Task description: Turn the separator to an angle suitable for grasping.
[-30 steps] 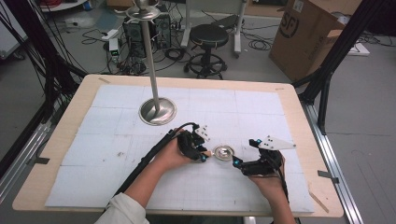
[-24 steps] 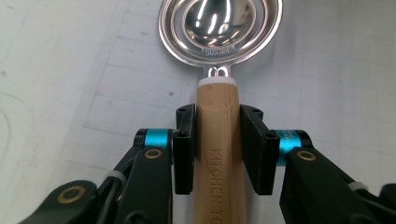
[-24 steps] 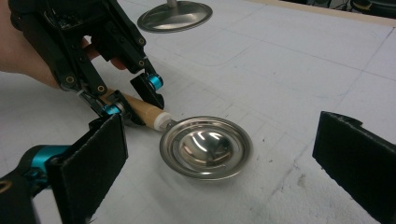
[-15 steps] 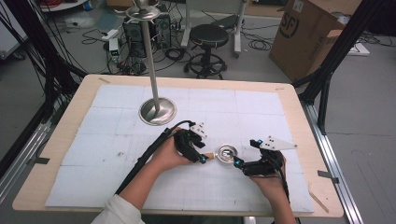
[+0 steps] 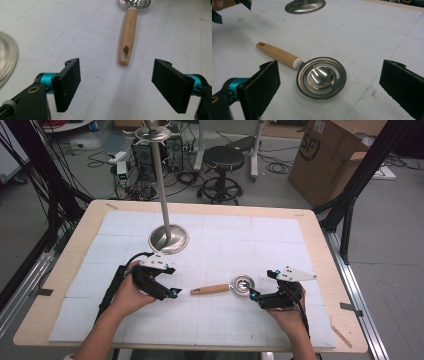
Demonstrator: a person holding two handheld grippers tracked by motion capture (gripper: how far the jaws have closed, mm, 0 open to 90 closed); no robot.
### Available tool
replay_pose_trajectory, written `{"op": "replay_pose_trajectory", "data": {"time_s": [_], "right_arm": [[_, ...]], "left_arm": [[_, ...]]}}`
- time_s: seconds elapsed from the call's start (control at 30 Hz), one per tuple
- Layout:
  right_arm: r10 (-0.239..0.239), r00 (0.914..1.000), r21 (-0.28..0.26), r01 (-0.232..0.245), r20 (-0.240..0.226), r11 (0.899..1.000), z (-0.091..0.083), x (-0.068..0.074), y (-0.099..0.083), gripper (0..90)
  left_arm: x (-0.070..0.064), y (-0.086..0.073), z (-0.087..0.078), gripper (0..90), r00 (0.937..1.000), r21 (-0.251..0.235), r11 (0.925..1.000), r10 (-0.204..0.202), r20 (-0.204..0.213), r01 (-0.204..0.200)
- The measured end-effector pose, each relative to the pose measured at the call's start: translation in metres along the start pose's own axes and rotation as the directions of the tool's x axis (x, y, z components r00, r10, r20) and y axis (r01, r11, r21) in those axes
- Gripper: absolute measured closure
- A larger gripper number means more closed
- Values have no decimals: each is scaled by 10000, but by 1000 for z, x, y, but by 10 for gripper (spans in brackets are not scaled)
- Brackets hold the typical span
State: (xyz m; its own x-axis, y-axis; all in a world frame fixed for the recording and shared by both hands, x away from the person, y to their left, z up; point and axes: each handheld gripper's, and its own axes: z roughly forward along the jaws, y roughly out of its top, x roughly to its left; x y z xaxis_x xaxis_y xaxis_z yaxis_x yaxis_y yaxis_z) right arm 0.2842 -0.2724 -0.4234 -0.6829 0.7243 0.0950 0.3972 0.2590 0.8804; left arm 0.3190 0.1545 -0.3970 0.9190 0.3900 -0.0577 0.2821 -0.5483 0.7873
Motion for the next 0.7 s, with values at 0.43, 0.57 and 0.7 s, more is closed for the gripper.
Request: {"op": "replay_pose_trajectory", "data": {"time_s": [0.43,0.57,0.7], "right_arm": [[-91,9999,136,90,68,9999,-1,3,-2,18],[-76,10000,220,75,35,9997,1,2,-2,18],[-101,9999,255,101,2,9996,3,2,-2,18]], "left_arm": [[8,-48,-50,17,9940,-2475,9669,-824,-722,621],[10,-53,-54,16,9919,-2487,9667,-864,-934,608],[10,-55,-54,16,9912,-2381,9697,-819,-1041,551]]}}
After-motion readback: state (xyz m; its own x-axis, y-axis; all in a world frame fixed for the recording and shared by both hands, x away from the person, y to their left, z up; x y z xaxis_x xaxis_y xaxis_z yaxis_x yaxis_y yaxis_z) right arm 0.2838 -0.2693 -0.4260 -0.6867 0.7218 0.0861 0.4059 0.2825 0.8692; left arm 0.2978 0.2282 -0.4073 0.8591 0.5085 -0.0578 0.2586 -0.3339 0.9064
